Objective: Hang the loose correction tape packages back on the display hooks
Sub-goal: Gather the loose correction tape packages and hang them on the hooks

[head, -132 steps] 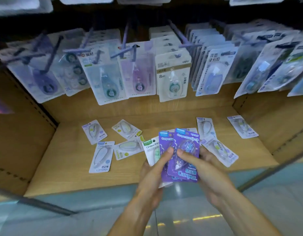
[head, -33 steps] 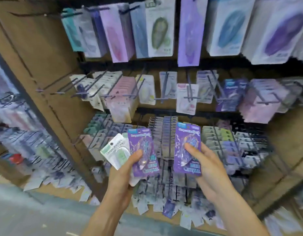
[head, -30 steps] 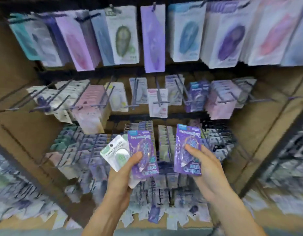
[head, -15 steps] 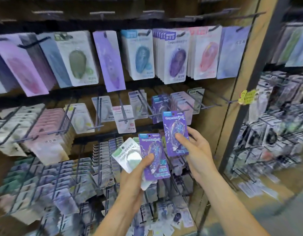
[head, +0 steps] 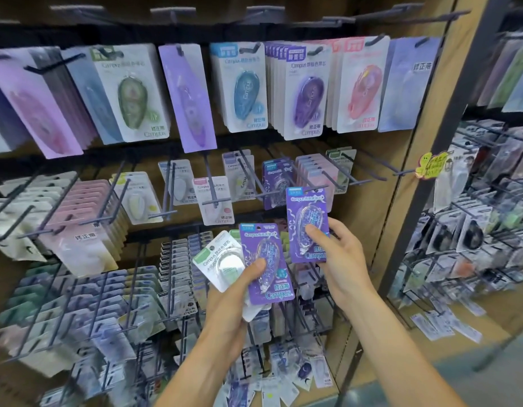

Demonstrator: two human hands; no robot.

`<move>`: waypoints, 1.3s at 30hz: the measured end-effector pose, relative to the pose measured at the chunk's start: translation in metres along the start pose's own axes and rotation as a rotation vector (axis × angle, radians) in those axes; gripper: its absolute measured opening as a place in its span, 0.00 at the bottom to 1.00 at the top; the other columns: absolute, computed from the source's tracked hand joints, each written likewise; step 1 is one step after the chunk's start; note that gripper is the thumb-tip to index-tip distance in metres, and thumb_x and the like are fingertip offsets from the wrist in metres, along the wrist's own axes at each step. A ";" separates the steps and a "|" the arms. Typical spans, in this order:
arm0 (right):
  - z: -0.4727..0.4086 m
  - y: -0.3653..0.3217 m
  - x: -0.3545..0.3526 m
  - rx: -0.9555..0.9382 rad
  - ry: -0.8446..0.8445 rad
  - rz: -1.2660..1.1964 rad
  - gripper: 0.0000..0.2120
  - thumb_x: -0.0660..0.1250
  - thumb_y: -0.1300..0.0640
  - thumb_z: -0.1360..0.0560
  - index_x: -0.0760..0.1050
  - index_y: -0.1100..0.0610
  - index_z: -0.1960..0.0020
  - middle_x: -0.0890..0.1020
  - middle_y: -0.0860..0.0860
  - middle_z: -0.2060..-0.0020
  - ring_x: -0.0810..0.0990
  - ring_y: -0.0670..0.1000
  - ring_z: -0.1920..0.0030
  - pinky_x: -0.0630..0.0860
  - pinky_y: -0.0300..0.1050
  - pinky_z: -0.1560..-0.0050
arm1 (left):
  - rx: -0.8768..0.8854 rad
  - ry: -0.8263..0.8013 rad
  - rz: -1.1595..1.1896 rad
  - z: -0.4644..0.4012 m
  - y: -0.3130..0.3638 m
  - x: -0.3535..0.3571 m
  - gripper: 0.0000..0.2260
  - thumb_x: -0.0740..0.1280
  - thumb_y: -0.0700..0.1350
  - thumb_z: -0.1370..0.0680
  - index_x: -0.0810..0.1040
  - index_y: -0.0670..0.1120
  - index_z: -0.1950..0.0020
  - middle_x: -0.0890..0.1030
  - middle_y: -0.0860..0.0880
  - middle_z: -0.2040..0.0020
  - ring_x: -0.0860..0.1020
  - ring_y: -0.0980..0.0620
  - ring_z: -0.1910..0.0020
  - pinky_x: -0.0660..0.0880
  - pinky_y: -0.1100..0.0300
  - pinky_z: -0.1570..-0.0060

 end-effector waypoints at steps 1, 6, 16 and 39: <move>0.001 0.001 0.000 0.003 -0.009 0.006 0.13 0.72 0.57 0.21 0.78 0.57 0.38 0.87 0.52 0.47 0.87 0.54 0.47 0.82 0.52 0.49 | 0.001 -0.005 0.003 0.000 0.000 0.001 0.26 0.77 0.45 0.29 0.79 0.45 0.31 0.88 0.43 0.43 0.87 0.43 0.46 0.86 0.54 0.55; 0.001 0.000 -0.002 0.007 -0.036 0.027 0.13 0.72 0.55 0.21 0.78 0.56 0.38 0.87 0.52 0.46 0.87 0.54 0.46 0.82 0.54 0.46 | 0.000 -0.012 0.004 0.001 0.000 0.005 0.26 0.77 0.45 0.29 0.80 0.45 0.31 0.87 0.44 0.42 0.87 0.43 0.45 0.85 0.54 0.54; -0.052 0.018 0.032 0.370 0.187 -0.180 0.16 0.81 0.54 0.30 0.80 0.59 0.47 0.87 0.53 0.56 0.86 0.50 0.57 0.84 0.46 0.54 | 0.035 0.017 0.010 0.002 0.003 0.013 0.24 0.76 0.44 0.27 0.79 0.45 0.31 0.87 0.44 0.42 0.87 0.44 0.46 0.84 0.56 0.58; 0.057 0.015 0.002 0.125 -0.062 0.116 0.25 0.83 0.54 0.36 0.82 0.54 0.41 0.86 0.54 0.51 0.87 0.49 0.53 0.82 0.40 0.56 | 0.063 -0.053 -0.029 0.001 -0.009 0.025 0.25 0.77 0.45 0.28 0.79 0.45 0.31 0.87 0.43 0.41 0.86 0.42 0.44 0.85 0.52 0.55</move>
Point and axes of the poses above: each hand's wrist, its own z-axis away from the middle knuckle, its own x-axis out of the palm, y = z × x, the point moved 4 cm from there along -z, towards the middle knuckle
